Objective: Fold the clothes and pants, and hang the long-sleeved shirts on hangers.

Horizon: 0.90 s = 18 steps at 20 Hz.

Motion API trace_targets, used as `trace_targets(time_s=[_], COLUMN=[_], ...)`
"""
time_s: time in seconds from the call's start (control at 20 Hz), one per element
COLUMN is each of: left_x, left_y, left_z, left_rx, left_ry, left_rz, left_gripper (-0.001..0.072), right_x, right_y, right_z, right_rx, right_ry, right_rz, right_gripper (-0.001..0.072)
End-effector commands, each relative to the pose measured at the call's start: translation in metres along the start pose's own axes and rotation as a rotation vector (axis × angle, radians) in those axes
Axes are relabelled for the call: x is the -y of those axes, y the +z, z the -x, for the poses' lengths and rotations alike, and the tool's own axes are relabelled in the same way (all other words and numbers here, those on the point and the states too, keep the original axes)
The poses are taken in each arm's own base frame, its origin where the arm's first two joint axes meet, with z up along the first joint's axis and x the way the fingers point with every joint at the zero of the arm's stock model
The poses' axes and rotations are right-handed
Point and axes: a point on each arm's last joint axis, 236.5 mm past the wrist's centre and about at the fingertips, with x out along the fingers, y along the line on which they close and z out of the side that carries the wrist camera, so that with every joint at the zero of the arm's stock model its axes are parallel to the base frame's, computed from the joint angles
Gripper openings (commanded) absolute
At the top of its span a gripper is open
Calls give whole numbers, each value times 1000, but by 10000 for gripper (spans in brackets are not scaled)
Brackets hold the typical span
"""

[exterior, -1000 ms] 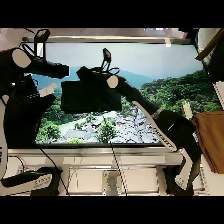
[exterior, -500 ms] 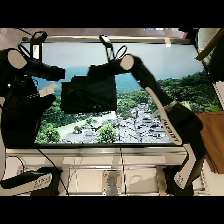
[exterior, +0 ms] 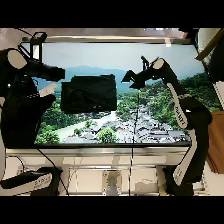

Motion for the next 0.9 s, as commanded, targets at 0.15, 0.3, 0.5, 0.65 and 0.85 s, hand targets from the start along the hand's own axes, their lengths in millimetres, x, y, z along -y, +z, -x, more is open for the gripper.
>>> trace_targets(time_s=[0.15, 0.3, 0.5, 0.65, 0.85], left_x=[1, 2, 2, 3, 3], left_y=[0, -2, -8, -9, -16], left_z=[0, 0, 0, 0, 0], left_rx=[-2, -9, -33, -40, -66], left_ry=[-6, -7, -10, -10, -13], left_rz=[6, 6, 5, 4, 3], left_gripper=[11, 11, 11, 11, 11], right_x=[1, -27, -75, -92, -134], right_y=[-6, -32, -66, -90, -79], right_z=[-66, -93, -110, -123, -91], right_rx=[-61, -121, -186, -230, -213], right_ry=[208, 274, 383, 387, 486], right_rz=[-204, -194, -118, -93, 53], right_gripper=[703, 702, 692, 485, 51])
